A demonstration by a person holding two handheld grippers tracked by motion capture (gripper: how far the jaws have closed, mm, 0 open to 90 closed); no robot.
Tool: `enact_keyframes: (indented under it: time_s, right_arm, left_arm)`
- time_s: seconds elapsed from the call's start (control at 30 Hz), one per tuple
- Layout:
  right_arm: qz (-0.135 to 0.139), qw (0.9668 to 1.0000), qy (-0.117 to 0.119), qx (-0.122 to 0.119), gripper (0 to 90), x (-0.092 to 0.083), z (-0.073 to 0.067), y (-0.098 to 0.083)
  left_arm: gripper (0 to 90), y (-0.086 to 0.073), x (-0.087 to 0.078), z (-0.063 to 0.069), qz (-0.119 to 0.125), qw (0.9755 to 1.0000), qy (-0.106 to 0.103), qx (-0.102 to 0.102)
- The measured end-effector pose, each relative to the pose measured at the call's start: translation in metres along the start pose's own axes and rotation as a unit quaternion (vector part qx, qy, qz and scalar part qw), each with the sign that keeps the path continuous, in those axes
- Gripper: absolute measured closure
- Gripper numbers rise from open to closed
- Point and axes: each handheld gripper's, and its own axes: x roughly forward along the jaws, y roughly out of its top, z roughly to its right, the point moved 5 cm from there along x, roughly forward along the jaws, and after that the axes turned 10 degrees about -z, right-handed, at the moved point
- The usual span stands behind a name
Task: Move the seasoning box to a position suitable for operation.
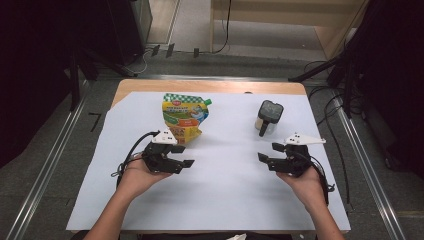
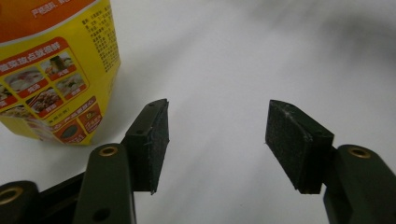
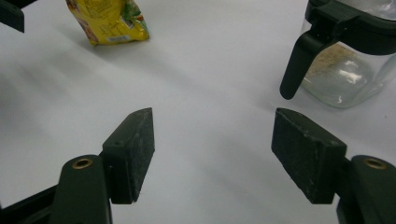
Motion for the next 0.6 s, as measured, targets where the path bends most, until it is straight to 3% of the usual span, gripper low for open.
enact_keyframes:
  time_s: [0.27,0.6]
  right_arm:
    - [-0.008,0.9998,-0.005,-0.016,34.6,0.0021,0.0007,-0.001]
    - [-0.005,0.9996,-0.013,-0.026,37.7,-0.0014,0.0042,0.0004]
  left_arm:
    - [37.5,-0.001,-0.0026,-0.0043,0.006,0.9999,-0.001,-0.012]
    - [37.0,-0.0005,-0.0017,-0.0026,0.003,1.0,-0.002,-0.007]
